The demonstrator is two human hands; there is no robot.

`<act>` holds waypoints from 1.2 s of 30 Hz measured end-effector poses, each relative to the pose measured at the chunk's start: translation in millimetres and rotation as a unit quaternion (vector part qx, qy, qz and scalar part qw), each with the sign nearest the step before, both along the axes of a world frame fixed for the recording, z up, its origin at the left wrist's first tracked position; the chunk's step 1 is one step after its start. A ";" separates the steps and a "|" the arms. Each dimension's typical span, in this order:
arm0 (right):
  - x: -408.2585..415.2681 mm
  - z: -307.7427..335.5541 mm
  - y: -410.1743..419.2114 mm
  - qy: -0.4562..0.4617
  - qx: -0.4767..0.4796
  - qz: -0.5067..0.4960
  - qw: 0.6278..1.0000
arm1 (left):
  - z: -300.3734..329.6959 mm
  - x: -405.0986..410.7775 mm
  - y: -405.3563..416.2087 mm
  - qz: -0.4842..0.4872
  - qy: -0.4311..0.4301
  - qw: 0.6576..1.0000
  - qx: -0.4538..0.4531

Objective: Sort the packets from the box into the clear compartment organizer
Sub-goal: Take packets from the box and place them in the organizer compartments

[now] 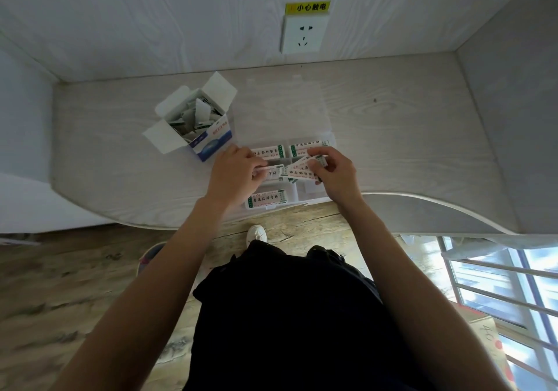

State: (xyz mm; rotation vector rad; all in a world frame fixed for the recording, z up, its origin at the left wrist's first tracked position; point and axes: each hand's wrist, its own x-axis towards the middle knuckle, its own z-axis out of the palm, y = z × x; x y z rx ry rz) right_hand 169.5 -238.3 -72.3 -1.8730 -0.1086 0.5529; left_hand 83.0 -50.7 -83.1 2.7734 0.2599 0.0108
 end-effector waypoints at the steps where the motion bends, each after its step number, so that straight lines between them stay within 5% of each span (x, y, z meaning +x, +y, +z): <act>1: -0.7 -0.7 0.5 0.001 -0.005 0.003 1.000 | 0.4 -0.3 -0.5 -0.005 -0.003 1.000 0.011; 11: -9.4 0.2 6.7 0.021 -0.019 0.034 0.999 | -0.5 -6.9 0.7 0.000 -0.054 0.998 -0.017; 14: -15.8 2.0 11.2 0.017 -0.005 0.064 0.998 | 15.4 -13.1 -3.4 0.045 -0.082 0.987 -0.131; 20: -27.5 12.4 23.6 0.006 0.056 0.092 0.994 | 35.7 -28.4 -17.9 0.074 0.032 0.955 -0.284; 25: -31.3 17.1 25.8 0.066 0.078 0.099 0.990 | 32.1 -38.7 -22.3 0.144 0.013 0.883 -0.447; 31: -38.0 12.0 17.1 0.078 0.043 0.140 0.986 | 12.2 -46.0 -25.8 0.195 -0.022 0.898 -0.395; 36: -40.8 5.6 10.8 -0.119 -0.128 0.197 0.965 | -3.5 -50.2 -28.7 0.103 -0.065 0.976 -0.180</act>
